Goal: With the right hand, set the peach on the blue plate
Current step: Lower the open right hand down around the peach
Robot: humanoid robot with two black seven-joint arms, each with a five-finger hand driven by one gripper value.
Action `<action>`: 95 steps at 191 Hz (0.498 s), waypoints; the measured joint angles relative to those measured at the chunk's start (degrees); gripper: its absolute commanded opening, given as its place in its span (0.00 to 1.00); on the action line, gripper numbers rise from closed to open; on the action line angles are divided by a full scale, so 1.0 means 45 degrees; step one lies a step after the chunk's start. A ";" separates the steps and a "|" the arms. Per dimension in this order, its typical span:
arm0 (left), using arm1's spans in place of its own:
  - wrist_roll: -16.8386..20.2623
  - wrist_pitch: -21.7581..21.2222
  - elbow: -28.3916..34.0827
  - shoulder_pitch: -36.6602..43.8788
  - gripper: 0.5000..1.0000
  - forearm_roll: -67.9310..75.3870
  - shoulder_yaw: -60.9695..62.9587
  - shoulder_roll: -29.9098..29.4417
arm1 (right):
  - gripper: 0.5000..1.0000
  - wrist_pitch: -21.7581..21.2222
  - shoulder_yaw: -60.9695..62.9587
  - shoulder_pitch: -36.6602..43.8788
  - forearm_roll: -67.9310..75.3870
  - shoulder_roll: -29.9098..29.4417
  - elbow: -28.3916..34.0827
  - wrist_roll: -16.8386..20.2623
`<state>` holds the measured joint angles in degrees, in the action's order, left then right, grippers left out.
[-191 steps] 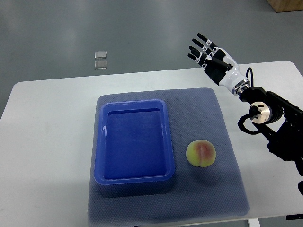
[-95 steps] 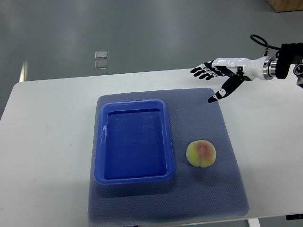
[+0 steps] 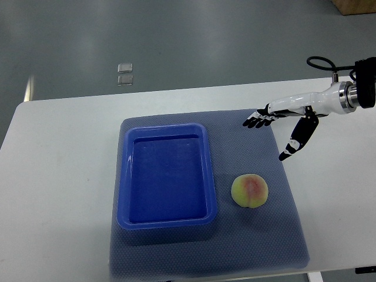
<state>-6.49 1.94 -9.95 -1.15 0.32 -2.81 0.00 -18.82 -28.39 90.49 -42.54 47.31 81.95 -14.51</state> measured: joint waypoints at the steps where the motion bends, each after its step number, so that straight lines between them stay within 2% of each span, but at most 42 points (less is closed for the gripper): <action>1: 0.0000 0.0000 0.0000 0.0000 1.00 -0.0001 0.0000 0.0000 | 0.86 0.0036 0.0000 -0.0021 -0.0010 -0.0004 0.0003 -0.0004; 28: -0.0005 0.0001 -0.0006 0.0002 1.00 -0.0003 0.0032 0.0000 | 0.86 0.0804 0.0001 -0.0585 -0.0217 -0.0087 0.0048 -0.0080; 95: -0.0005 0.0000 0.0002 0.0016 1.00 -0.0008 0.0045 0.0000 | 0.86 0.1137 0.0235 -0.2170 -0.0727 -0.0150 0.0151 -0.0396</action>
<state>-6.51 1.94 -9.94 -1.07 0.28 -2.60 0.00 -13.71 -27.33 80.72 -45.81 46.64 82.63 -16.29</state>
